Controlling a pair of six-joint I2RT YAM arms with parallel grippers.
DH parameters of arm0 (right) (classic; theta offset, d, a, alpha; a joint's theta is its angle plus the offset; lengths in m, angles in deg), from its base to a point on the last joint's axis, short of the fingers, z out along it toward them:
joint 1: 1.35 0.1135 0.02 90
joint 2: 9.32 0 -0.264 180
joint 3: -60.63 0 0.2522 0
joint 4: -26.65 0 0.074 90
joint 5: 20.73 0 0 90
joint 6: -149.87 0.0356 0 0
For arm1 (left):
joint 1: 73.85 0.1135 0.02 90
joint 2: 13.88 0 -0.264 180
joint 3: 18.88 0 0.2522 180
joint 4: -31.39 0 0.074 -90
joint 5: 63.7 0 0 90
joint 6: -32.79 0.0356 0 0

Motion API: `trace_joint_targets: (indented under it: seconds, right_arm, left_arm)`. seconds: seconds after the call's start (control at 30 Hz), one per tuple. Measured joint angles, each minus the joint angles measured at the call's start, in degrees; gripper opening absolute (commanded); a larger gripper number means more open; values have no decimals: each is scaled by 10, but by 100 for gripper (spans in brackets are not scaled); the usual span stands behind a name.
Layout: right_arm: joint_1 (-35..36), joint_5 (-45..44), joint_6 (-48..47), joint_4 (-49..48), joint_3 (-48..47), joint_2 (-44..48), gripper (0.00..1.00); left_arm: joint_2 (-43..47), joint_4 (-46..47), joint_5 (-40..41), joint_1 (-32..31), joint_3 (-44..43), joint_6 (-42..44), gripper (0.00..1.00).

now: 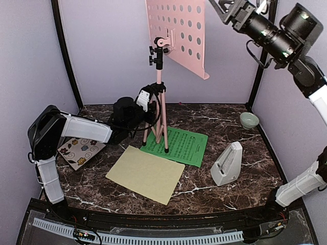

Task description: Set up the instrument practice props

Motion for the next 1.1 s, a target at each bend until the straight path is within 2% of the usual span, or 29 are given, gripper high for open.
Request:
trace_joint_targets:
  seconds: [0.17,0.37,0.57,0.73,0.9,0.97,1.03,1.1]
  right_arm:
    - [-1,3,5,-50,59,72,83]
    - [-1,-43,16,-15,157,129,83]
    - [-18,-100,66,21,375,242,84]
    - [-91,-83,115,25,502,295,78]
    - [-111,-43,110,-20,567,268,72]
    - [-111,-26,98,-69,602,243,72]
    - [-111,-13,88,-110,628,207,64]
    - [-111,8,75,-144,634,159,61]
  left_arm:
    - [0,7,-10,-2,5,11,0]
    - [0,13,-13,-2,9,10,0]
    - [0,14,-15,0,9,5,0]
    - [0,13,-23,3,9,5,0]
    - [0,4,-29,7,3,5,0]
    - [-1,3,-33,9,2,5,0]
    - [-1,3,-36,10,2,4,0]
    - [-1,3,-37,11,2,4,0]
